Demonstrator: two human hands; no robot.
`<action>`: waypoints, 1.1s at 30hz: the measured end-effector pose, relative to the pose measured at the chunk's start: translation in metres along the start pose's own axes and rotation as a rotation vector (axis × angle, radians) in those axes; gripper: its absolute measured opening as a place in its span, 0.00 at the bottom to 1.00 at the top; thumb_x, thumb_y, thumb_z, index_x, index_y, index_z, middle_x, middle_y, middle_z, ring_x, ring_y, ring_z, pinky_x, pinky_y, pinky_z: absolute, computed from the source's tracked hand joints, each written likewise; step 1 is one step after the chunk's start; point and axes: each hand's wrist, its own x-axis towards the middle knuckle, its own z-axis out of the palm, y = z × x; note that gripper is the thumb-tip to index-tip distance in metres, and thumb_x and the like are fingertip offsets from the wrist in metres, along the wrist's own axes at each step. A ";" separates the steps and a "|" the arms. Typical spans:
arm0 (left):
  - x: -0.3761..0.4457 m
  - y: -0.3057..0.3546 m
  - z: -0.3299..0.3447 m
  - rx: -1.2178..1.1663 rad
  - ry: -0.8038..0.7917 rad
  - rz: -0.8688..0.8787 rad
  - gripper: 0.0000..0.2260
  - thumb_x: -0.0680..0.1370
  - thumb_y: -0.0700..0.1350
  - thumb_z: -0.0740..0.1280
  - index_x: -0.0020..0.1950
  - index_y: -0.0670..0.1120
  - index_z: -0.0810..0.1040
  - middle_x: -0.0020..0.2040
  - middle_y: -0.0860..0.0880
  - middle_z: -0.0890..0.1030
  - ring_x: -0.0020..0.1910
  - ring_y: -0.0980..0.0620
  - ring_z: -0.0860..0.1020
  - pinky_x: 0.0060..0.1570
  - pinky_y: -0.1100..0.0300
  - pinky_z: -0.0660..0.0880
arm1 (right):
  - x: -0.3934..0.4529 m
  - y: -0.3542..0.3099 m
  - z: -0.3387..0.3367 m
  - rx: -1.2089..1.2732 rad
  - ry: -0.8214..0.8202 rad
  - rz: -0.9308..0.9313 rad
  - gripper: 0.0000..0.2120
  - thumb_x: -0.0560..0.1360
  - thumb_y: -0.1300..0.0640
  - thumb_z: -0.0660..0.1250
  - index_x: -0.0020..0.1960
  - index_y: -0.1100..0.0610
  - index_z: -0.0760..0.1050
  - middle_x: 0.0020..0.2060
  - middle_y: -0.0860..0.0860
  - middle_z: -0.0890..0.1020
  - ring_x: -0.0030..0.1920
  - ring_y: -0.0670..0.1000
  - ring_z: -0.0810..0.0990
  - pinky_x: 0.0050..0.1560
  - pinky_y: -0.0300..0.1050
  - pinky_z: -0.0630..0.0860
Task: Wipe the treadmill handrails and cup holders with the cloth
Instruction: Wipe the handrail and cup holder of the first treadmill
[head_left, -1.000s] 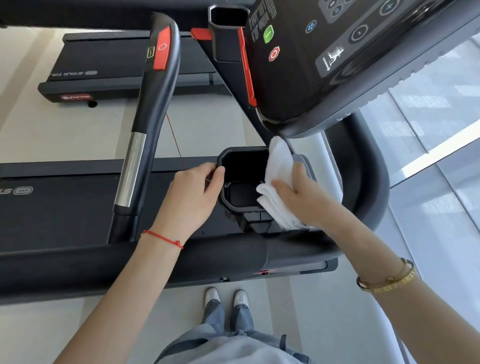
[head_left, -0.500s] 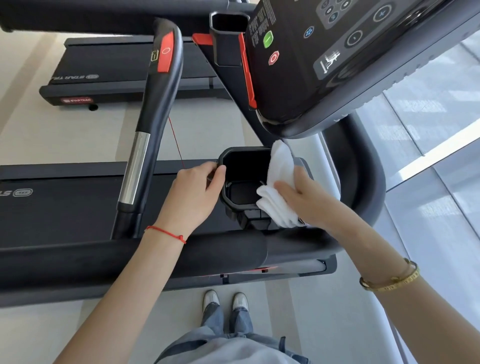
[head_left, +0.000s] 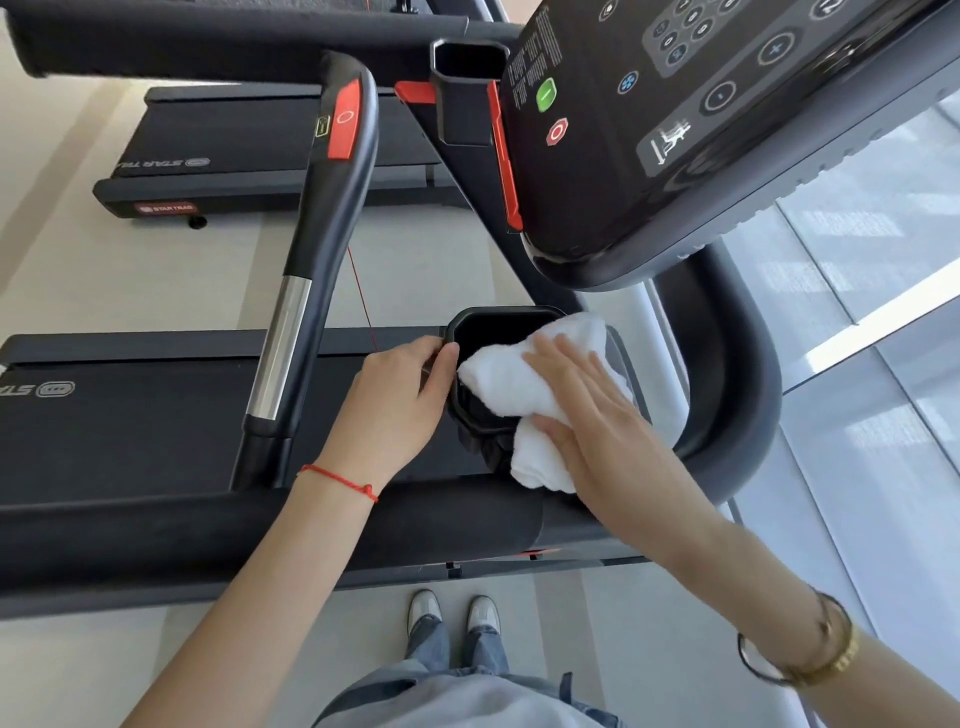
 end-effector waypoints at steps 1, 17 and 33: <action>0.000 0.001 0.000 0.005 -0.006 0.003 0.16 0.83 0.49 0.55 0.36 0.48 0.69 0.29 0.49 0.71 0.29 0.52 0.70 0.34 0.53 0.67 | 0.005 0.003 -0.004 -0.040 -0.061 -0.066 0.21 0.83 0.57 0.56 0.76 0.56 0.61 0.77 0.49 0.60 0.78 0.43 0.49 0.78 0.42 0.48; -0.003 0.000 -0.003 -0.028 0.027 -0.048 0.13 0.84 0.46 0.54 0.45 0.46 0.74 0.31 0.52 0.73 0.33 0.50 0.74 0.36 0.53 0.70 | 0.088 0.007 -0.015 -0.232 -0.376 -0.306 0.09 0.78 0.52 0.62 0.49 0.54 0.79 0.44 0.48 0.80 0.49 0.49 0.76 0.56 0.40 0.69; -0.003 0.005 -0.005 -0.039 -0.014 -0.083 0.17 0.83 0.51 0.52 0.50 0.43 0.77 0.38 0.48 0.79 0.39 0.46 0.78 0.45 0.45 0.76 | 0.089 0.012 -0.019 -0.081 -0.380 -0.202 0.07 0.75 0.57 0.64 0.43 0.46 0.75 0.42 0.44 0.78 0.47 0.50 0.79 0.48 0.53 0.76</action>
